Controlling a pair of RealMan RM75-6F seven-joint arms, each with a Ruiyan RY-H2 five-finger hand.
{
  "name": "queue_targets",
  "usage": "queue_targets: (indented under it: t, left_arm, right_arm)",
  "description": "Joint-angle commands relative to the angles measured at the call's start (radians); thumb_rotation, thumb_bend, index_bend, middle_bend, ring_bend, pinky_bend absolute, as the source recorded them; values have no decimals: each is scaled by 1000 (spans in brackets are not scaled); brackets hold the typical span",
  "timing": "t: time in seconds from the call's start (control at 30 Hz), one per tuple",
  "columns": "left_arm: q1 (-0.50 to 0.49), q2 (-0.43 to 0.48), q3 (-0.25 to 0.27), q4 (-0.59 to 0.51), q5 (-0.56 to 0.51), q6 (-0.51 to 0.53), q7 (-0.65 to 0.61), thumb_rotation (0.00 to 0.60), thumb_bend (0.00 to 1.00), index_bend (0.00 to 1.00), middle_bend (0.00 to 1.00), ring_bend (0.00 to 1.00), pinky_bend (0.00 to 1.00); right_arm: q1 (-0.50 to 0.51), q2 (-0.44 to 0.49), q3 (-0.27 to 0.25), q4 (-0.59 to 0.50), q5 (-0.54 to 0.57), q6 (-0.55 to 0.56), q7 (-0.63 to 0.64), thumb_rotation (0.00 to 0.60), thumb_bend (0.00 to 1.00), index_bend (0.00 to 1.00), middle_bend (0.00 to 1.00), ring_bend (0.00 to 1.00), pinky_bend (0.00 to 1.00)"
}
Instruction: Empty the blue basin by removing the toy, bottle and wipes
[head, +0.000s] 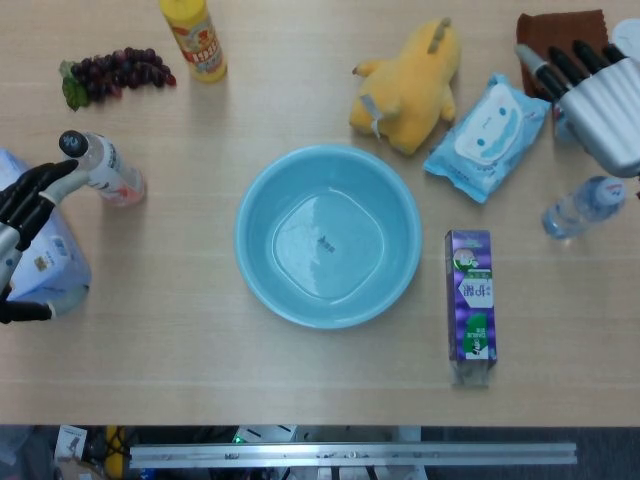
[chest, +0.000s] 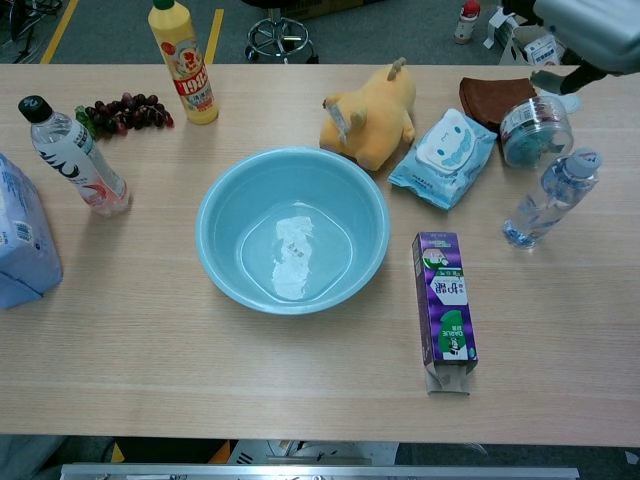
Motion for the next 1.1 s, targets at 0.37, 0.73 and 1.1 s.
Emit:
queue_targets:
  t: [0.37,0.73,1.1]
  left_arm:
    - [50,-83,-24,50,-40,49,232,600,230,41,38,0,127]
    - [113,-154,-60,116,-90,147,410,600,229,42,38,0,127]
    - [161,-161,-67,127,-134,190,433,600,230,42,38,0,126]
  right_arm:
    - [-268,139,-35,-110,56,267,77,600,252,357,421,387,521]
    - [-444,154,-84,-117,34,409,138,600,252,385,437,400,522]
    - [-514,154,-77,-126,7,450,172,600,252,394,439,400,522]
